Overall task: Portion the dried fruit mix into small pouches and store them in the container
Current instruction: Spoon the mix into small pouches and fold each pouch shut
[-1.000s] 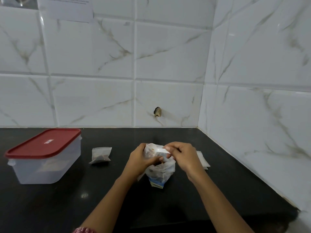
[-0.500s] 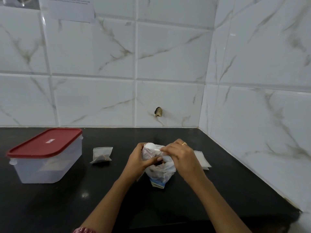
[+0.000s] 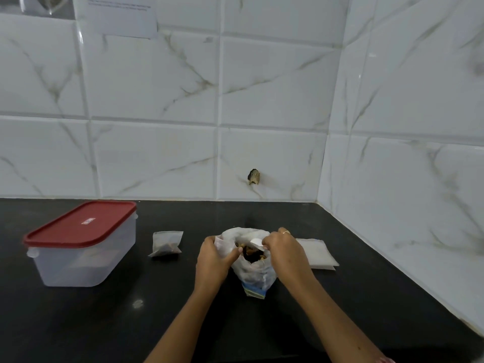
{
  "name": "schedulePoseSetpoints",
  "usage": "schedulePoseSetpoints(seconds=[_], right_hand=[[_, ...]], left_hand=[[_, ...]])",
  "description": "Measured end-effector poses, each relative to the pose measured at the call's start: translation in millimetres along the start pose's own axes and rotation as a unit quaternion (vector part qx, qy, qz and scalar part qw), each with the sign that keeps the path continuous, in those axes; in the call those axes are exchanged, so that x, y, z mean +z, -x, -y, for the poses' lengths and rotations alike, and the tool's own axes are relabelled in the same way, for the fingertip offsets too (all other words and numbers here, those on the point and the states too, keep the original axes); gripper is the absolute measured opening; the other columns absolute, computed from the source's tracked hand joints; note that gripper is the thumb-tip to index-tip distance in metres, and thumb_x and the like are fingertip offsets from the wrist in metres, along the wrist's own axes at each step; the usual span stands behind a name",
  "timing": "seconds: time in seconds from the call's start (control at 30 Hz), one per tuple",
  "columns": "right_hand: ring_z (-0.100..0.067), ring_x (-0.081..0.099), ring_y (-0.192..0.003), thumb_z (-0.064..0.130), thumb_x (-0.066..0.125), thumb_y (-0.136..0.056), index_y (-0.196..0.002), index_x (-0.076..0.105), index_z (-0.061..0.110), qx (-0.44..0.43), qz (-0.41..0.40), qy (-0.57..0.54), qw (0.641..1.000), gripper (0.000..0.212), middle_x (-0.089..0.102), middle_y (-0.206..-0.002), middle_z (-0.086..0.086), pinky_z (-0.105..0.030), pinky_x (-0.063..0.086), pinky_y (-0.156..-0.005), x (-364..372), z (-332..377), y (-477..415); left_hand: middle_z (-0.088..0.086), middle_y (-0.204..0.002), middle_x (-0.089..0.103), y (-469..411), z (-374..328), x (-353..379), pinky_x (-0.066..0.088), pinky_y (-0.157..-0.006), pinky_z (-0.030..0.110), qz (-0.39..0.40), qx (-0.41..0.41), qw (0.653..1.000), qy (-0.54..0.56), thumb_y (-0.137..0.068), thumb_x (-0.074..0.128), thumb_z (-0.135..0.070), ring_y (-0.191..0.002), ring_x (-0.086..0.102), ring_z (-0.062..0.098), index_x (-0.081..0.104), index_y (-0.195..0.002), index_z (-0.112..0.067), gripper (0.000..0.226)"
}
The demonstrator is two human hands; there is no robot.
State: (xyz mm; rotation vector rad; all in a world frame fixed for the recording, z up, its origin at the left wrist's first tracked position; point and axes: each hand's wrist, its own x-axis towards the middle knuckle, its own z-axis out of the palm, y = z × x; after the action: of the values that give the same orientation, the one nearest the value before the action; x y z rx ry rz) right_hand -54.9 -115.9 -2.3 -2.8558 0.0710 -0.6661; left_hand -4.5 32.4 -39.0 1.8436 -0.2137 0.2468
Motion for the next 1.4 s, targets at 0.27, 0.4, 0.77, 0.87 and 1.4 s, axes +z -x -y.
schedulePoseSetpoints(seconds=[0.27,0.4,0.77,0.87,1.4], right_hand=[[-0.016,0.053,-0.071,0.010,0.047,-0.092,-0.109,0.067,0.010,0.118,0.099,-0.069,0.986,0.026,0.060,-0.090,-0.005,-0.029,0.046,-0.076,5,1,-17],[-0.019,0.066,-0.087,0.012,0.055,-0.091,-0.099,0.074,0.011,0.138,0.026,-0.213,0.967,0.020,0.072,-0.097,-0.009,-0.019,0.047,-0.077,7,-5,-12],[-0.009,0.044,-0.051,0.015,0.058,-0.090,-0.084,0.071,0.011,0.295,0.084,-0.416,0.856,0.015,0.065,-0.063,-0.003,-0.020,0.031,-0.049,5,-10,-16],[-0.009,0.041,-0.049,0.013,0.056,-0.090,-0.074,0.066,0.010,0.337,0.097,-0.427,0.833,0.020,0.065,-0.064,-0.004,-0.020,0.028,-0.042,-3,-11,-18],[-0.009,0.039,-0.049,0.007,0.056,-0.090,-0.083,0.069,0.005,0.287,0.017,-0.550,0.784,0.015,0.065,-0.066,-0.008,-0.013,0.026,-0.032,-54,-21,-5]], left_hand=[[-0.002,-0.109,0.053,-2,5,0,0.044,-0.068,0.020,0.038,-0.025,0.999,0.021,-0.081,0.070,-0.027,-0.093,0.053,0.010,0.046,-0.117,-0.014,0.045],[-0.002,-0.108,0.052,-3,9,2,0.039,-0.061,0.014,0.051,-0.021,0.998,0.029,-0.082,0.069,-0.023,-0.086,0.052,0.003,0.043,-0.113,-0.017,0.041],[0.000,-0.114,0.054,-3,8,2,0.040,-0.064,0.015,0.065,-0.014,0.997,0.025,-0.081,0.071,-0.026,-0.093,0.053,0.007,0.043,-0.119,-0.017,0.048],[-0.003,-0.111,0.052,-7,3,-3,0.043,-0.074,0.026,0.059,-0.003,0.998,-0.033,-0.075,0.074,-0.038,-0.096,0.052,0.011,0.043,-0.119,-0.017,0.057],[-0.011,-0.102,0.051,-15,-36,6,0.050,-0.087,0.032,0.118,0.068,0.978,-0.159,-0.067,0.077,-0.046,-0.099,0.053,0.011,0.049,-0.118,-0.024,0.062]])
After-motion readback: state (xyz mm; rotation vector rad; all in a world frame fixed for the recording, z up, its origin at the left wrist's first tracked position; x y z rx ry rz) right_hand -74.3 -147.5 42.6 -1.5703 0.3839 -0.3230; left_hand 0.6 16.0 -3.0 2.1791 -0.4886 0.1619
